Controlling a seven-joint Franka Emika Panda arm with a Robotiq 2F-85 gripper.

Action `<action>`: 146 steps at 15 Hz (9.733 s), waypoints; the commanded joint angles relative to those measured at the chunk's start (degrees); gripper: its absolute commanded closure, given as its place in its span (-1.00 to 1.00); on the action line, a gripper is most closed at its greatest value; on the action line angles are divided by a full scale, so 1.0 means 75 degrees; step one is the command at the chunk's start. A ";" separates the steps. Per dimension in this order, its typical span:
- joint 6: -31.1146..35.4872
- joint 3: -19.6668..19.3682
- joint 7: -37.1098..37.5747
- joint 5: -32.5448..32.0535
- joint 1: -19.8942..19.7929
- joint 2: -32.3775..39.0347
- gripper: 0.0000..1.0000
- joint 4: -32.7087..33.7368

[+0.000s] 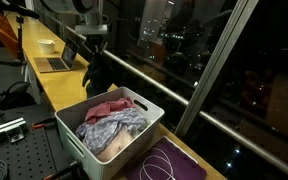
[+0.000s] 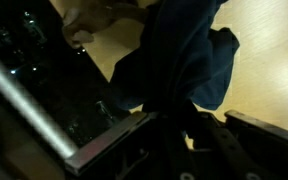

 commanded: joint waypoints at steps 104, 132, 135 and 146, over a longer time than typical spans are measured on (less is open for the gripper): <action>-0.0622 -0.0629 -0.1329 -0.0993 -0.0059 0.2847 -0.27 0.1726; -0.1357 -0.0612 -0.2784 -0.0756 -0.0338 0.4926 0.46 0.3632; -0.1243 -0.0542 -0.2651 -0.0637 -0.0428 0.4380 0.90 0.3054; -0.0738 -0.0233 -0.1900 -0.0241 -0.0579 0.0326 0.93 0.0441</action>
